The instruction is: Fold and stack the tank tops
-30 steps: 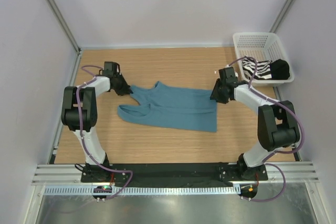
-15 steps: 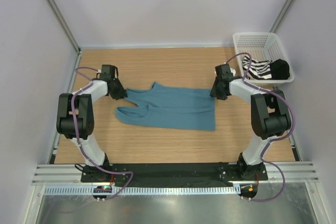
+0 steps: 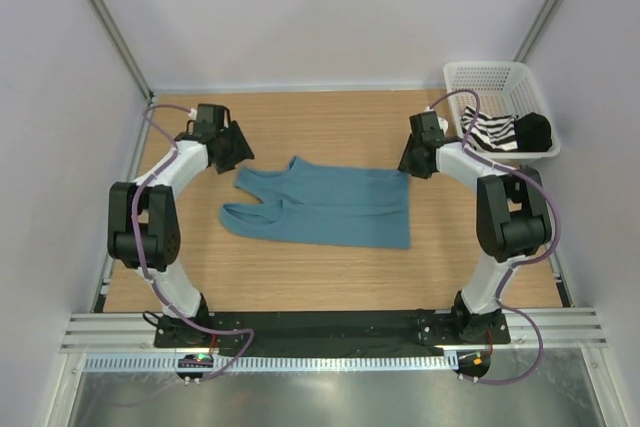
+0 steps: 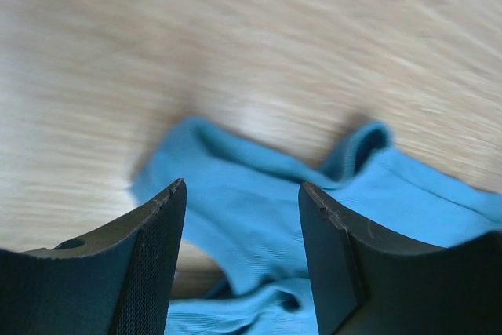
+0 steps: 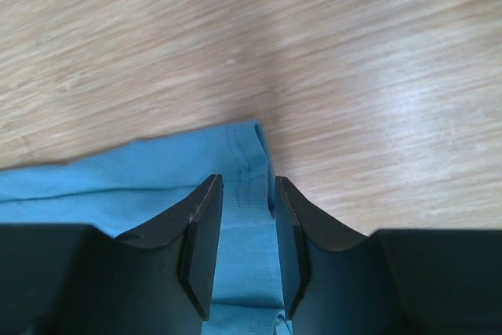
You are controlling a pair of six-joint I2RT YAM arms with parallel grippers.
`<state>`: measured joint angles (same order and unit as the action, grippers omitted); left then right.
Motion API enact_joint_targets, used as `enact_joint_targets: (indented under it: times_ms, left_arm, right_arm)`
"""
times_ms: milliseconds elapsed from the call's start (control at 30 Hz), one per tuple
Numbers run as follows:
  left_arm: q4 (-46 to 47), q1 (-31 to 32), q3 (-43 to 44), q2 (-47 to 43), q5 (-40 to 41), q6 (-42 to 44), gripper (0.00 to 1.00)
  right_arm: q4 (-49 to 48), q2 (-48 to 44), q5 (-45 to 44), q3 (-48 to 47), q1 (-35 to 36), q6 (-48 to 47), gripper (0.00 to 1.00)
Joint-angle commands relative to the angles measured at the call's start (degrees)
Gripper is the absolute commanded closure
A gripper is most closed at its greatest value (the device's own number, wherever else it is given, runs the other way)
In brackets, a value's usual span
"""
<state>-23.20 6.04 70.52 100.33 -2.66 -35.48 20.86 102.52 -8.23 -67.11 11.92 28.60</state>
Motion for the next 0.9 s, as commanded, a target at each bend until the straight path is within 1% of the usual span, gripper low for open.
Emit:
enact_joint_targets:
  times_ms: [0,167,267,333,400,500,667,733,767,867]
  left_arm:
    - [-1.23,4.23,6.19,0.02,-0.77,1.21,0.39]
    - [-2.46,9.16,12.87,5.74,-3.23,2.35,0.4]
    - [-2.99,11.17,15.51,9.78,-4.63,3.22,0.4]
    - [-3.34,12.32,18.15,12.85,-5.78,3.67,0.43]
    - [-4.39,13.03,20.61,14.53,-6.04,4.19,0.46]
    - [-5.54,13.99,23.43,17.78,-5.61,4.9,0.48]
    - [-7.03,14.96,26.77,21.82,-5.52,5.69,0.52]
    - [-7.21,15.05,27.39,22.62,-5.43,5.78,0.58]
    - [-7.38,15.05,27.74,22.97,-5.52,5.78,0.67]
    - [-7.47,15.14,27.57,22.89,-5.17,5.95,0.76]
  right_arm:
    - [-0.39,2.06,0.32,-4.16,0.12,-0.83,0.62]
    - [-1.0,4.43,1.55,-4.61,0.03,-0.65,0.62]
    - [-1.26,6.02,2.25,-5.57,0.03,-0.65,0.65]
    - [-1.09,7.16,2.6,-6.71,0.12,-0.48,0.77]
    - [-1.44,6.99,2.69,-7.07,0.12,-0.39,0.93]
    - [-1.53,6.55,2.6,-7.51,0.03,-0.56,0.99]
    - [-2.93,5.15,3.66,-6.54,0.12,-0.65,0.99]
    - [-3.2,5.15,3.92,-6.36,0.03,-0.65,0.99]
    - [-3.28,5.23,4.1,-6.28,0.12,-0.74,0.99]
    - [-3.46,5.32,4.36,-6.19,0.12,-0.56,0.99]
